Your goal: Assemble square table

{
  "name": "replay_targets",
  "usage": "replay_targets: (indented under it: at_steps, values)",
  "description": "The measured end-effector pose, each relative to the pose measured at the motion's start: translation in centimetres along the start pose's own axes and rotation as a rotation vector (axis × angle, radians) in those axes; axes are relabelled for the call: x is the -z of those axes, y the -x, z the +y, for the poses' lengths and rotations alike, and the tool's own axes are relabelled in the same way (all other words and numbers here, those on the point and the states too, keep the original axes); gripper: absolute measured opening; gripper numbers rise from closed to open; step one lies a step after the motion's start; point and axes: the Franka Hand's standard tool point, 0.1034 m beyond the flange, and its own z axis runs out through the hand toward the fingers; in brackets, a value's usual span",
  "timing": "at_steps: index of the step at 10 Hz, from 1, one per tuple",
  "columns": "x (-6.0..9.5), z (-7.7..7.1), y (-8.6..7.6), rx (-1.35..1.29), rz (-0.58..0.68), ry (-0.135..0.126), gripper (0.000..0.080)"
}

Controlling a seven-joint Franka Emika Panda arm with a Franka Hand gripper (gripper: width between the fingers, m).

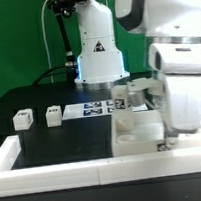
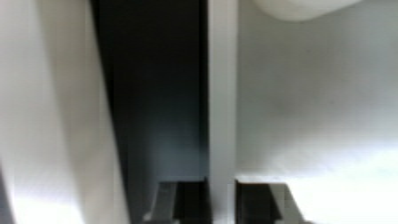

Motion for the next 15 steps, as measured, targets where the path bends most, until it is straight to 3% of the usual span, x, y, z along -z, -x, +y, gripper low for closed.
replay_targets:
  at_steps: [5, 8, 10, 11, 12, 15]
  values:
    - [-0.1, 0.1, 0.5, -0.001, -0.003, -0.002, 0.0062]
    - [0.0, 1.2, -0.6, 0.066, -0.031, -0.039, 0.0062]
    - [0.0, 1.2, -0.7, 0.078, -0.045, -0.034, 0.0061]
    - [-0.1, 1.0, -0.5, 0.077, -0.048, -0.044, 0.0061]
    - [-0.4, 0.4, -0.3, 0.078, -0.055, -0.064, 0.0167]
    - [-0.7, -1.4, 0.1, 0.081, -0.081, -0.131, 0.0589]
